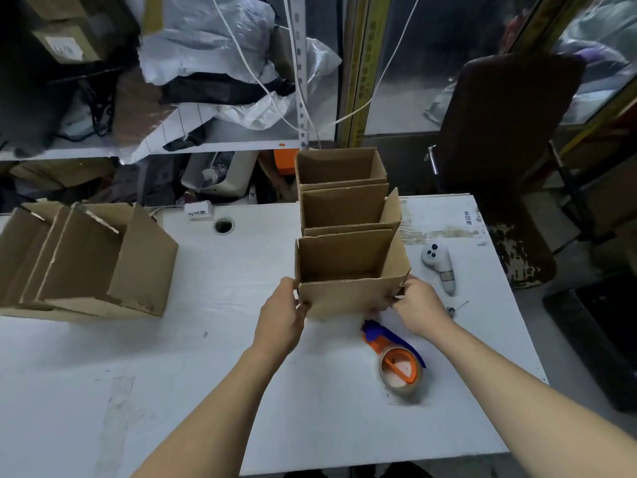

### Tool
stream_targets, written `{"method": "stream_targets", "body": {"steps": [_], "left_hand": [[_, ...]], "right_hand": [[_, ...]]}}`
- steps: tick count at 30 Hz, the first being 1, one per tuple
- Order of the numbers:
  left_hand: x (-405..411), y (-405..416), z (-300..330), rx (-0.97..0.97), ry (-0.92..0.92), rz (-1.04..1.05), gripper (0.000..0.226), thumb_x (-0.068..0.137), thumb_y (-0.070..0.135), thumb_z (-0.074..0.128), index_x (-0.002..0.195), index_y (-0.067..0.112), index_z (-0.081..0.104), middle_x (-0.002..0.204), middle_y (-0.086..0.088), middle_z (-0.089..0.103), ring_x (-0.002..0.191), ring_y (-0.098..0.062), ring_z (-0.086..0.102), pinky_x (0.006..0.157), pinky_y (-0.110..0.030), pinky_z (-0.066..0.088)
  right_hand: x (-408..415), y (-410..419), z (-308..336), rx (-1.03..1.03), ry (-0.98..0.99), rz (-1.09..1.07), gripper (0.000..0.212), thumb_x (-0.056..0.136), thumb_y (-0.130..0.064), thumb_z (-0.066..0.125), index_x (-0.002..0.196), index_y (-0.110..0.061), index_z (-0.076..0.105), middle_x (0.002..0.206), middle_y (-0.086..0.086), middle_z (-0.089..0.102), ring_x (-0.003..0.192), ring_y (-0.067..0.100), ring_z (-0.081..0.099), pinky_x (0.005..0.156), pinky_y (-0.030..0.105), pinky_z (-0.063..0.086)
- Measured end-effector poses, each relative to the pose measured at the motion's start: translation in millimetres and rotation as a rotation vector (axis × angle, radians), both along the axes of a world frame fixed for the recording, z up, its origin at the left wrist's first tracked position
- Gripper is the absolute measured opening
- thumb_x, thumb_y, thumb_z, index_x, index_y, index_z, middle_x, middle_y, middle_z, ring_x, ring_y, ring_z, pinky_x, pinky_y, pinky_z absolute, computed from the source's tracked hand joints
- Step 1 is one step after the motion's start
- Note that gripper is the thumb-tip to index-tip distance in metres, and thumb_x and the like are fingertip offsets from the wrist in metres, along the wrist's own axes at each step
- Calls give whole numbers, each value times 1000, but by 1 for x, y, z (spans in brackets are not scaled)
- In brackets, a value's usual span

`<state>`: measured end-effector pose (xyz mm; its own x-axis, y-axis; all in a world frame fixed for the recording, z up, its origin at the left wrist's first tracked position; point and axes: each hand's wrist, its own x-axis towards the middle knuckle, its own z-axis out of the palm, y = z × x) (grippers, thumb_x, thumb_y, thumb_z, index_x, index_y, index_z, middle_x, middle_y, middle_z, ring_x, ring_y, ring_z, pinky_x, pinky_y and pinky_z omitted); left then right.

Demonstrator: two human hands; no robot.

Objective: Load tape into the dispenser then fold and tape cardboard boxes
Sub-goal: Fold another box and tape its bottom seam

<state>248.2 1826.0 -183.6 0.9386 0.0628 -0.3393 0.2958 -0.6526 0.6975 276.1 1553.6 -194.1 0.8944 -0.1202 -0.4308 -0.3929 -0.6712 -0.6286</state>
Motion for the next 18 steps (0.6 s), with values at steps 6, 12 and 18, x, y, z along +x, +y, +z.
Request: {"method": "stream_targets", "body": {"steps": [6,12,18], "left_hand": [[17,-6,-9,48,13,-4,19,98,23,60,103,28,42,99,4,66,93,-26,66,79,-51,57],[10,-8,-9,49,12,-14,22,100,18,60,113,26,45,109,3,70,95,-25,66,78,-43,53],[-20,-10,-6,84,30,22,55,102,25,64,151,22,40,142,0,61,115,-23,66,95,-38,52]], "right_hand": [[14,-4,-5,26,11,-39,31,91,-5,73,113,-25,63,103,-2,70,99,25,67,87,34,55],[8,-3,-7,62,29,-60,34,93,-10,73,123,-20,65,109,-1,71,104,25,68,93,39,59],[-22,0,10,7,-13,-36,42,94,-16,72,132,-24,58,117,-4,69,106,19,64,85,29,49]]}}
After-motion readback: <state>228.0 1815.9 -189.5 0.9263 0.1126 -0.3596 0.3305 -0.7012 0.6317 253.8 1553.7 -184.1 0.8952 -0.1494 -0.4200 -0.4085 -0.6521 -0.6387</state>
